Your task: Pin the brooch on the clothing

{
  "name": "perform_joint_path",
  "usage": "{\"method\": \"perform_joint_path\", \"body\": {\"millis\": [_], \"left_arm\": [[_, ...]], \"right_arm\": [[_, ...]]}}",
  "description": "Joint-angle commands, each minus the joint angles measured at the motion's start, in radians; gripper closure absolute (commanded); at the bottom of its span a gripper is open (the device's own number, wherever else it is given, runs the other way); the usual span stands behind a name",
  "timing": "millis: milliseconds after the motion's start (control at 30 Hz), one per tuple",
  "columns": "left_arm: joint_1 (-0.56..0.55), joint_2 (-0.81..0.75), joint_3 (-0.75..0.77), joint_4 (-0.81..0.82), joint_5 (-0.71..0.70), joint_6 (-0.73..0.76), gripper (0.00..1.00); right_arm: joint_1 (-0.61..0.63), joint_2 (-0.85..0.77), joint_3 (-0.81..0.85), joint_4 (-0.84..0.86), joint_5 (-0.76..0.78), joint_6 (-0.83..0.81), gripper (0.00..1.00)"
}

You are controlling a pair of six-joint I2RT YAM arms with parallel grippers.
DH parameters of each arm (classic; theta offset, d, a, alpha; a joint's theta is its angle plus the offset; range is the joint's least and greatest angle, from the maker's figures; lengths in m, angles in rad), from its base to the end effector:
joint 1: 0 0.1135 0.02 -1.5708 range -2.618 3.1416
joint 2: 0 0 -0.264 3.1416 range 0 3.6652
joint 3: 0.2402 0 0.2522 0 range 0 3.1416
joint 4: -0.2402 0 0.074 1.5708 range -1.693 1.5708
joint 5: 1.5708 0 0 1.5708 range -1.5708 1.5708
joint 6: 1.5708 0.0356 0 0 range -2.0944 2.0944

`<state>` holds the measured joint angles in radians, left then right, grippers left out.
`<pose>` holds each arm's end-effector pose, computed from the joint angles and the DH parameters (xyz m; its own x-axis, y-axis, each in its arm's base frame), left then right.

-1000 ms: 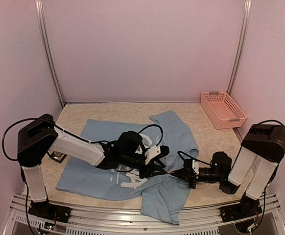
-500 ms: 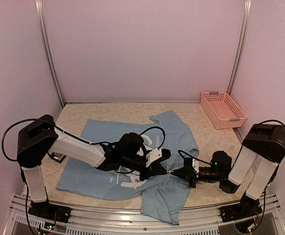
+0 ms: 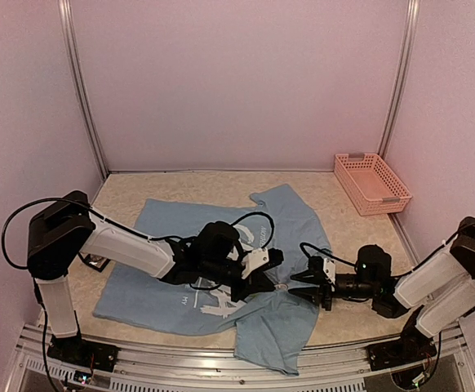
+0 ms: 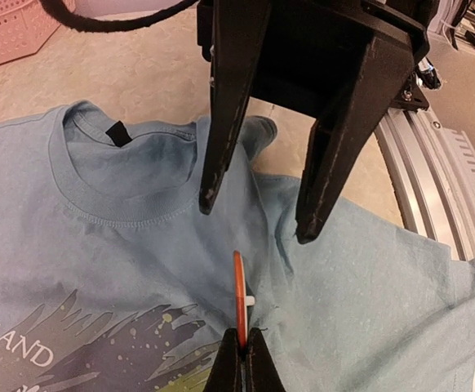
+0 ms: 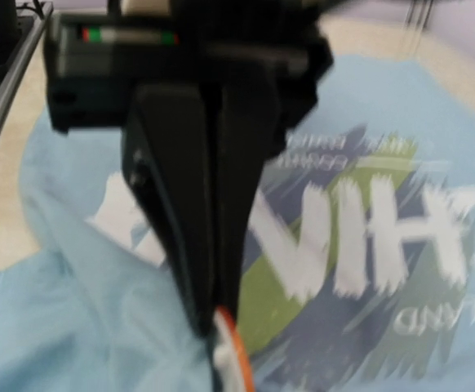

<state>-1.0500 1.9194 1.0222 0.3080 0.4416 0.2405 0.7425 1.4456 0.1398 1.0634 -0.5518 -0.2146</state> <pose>0.1849 -0.3529 0.1486 -0.0396 0.5019 -0.8640 0.9992 0.0227 -0.0326 0.1424 0.1560 0.1297 0.0297 -0.2189 -0.9753 -0.9666 0.2423 -0.0838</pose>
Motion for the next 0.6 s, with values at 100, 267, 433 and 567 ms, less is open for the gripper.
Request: {"method": "perform_joint_path", "body": {"millis": [100, 267, 433, 567], "left_arm": [[0.002, -0.053, 0.029, -0.006, 0.027, 0.006, 1.0], [0.003, -0.061, 0.037, -0.028, 0.066, 0.013, 1.0], [0.006, -0.06, 0.057, -0.08, 0.099, 0.032, 1.0], [0.009, -0.065, 0.055, -0.089, 0.112, 0.028, 1.0]], "right_arm": [[-0.007, 0.053, 0.015, -0.071, 0.027, 0.026, 0.61], [-0.007, 0.138, 0.049, -0.037, 0.033, 0.021, 0.63], [-0.008, 0.156, 0.043, -0.017, 0.065, 0.045, 0.93], [-0.011, 0.155, 0.049, -0.044, 0.061, 0.061, 1.0]]}}
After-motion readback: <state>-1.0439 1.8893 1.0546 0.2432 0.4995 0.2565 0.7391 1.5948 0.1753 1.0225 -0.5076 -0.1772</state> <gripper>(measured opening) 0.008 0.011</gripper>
